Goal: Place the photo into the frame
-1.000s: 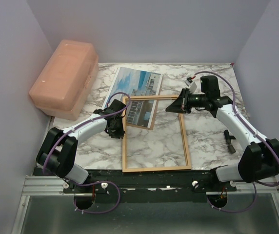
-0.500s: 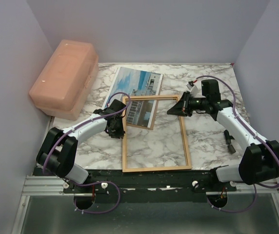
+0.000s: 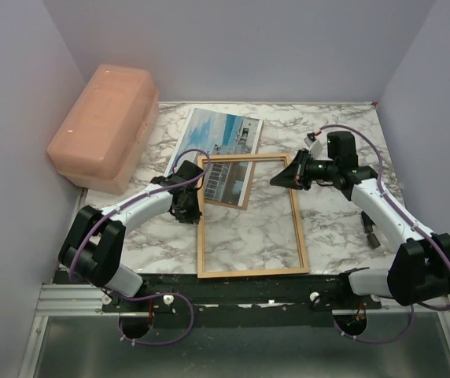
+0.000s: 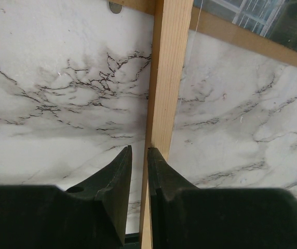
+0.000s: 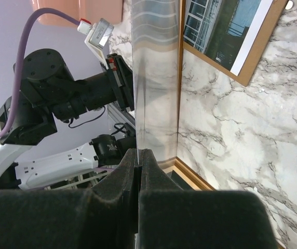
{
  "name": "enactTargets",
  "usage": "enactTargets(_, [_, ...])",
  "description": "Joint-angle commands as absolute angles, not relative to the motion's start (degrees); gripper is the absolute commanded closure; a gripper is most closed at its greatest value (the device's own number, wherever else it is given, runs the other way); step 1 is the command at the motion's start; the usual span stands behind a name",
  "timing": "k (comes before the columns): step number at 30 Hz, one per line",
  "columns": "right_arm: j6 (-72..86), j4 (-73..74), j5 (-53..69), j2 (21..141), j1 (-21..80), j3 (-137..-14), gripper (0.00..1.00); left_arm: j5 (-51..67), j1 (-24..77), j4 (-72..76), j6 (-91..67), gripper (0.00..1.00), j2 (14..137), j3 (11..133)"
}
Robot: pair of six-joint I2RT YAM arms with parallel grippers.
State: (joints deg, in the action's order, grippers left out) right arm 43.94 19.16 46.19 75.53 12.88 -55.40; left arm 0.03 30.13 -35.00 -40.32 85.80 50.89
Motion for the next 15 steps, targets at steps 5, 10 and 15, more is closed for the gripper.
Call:
enactTargets(5, [46.3,16.4,48.5,74.4,12.7,-54.7,1.00,-2.4,30.7,-34.6,-39.8,0.80,87.5,50.2])
enactTargets(10, [46.7,16.3,49.7,73.7,12.7,-55.2,1.00,-2.4,30.7,-34.5,-39.8,0.80,87.5,50.2])
enactTargets(15, [46.9,15.0,50.6,73.5,12.7,-53.8,0.99,-2.4,30.7,-34.5,-39.8,0.80,87.5,50.2])
